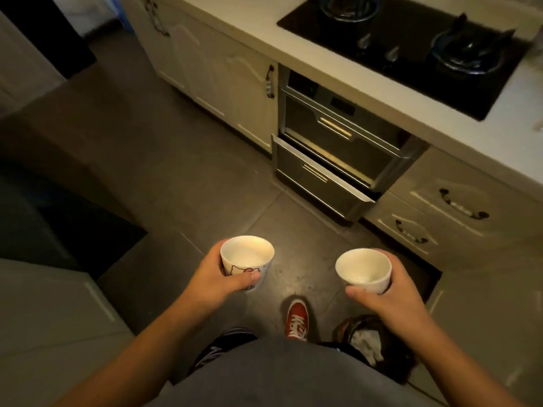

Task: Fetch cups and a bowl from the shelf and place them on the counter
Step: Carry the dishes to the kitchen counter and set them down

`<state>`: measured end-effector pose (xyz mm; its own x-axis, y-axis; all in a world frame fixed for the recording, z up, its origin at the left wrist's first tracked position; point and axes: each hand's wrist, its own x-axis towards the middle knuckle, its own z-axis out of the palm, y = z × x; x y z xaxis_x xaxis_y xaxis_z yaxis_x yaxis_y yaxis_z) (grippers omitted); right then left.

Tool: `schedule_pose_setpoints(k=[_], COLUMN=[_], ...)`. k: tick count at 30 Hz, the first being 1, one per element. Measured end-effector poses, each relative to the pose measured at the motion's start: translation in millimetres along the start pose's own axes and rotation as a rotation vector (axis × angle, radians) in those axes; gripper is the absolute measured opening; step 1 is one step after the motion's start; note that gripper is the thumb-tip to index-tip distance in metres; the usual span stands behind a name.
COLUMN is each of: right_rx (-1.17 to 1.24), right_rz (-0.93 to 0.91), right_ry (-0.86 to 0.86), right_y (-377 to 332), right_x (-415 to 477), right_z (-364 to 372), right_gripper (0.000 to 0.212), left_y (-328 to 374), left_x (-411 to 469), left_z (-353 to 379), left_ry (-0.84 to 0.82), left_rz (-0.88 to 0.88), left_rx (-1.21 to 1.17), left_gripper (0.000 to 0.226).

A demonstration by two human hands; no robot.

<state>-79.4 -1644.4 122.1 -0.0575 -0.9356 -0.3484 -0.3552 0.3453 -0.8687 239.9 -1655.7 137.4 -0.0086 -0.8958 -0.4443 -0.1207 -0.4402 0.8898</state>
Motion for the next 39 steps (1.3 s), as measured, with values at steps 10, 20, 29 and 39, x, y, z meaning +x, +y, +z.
schedule_pose_setpoints(k=[10, 20, 29, 39], right_rx=[-0.072, -0.123, -0.160, -0.142], right_rz=[-0.169, -0.229, -0.174, -0.121], right_ry=[-0.323, -0.457, -0.349, -0.381], right_y=[-117.2, -198.0, -221.3, -264.5], right_x=[159.6, 271.3, 355.1, 504.5], right_z=[95.3, 187.6, 175.9, 202.2], right_gripper=[0.083, 0.075, 0.080, 0.082], left_y=[-15.7, 14.7, 87.7, 158.8], left_x=[37.5, 137.1, 254.8, 397.6], left_z=[-67.5, -162.8, -222.3, -263.7], left_ry=[0.282, 0.379, 0.328, 0.377], left_rz=[-0.147, -0.120, -0.034, -0.020], left_rx=[-0.082, -0.159, -0.183, -0.246], left_gripper=[0.064, 0.062, 0.071, 0.068])
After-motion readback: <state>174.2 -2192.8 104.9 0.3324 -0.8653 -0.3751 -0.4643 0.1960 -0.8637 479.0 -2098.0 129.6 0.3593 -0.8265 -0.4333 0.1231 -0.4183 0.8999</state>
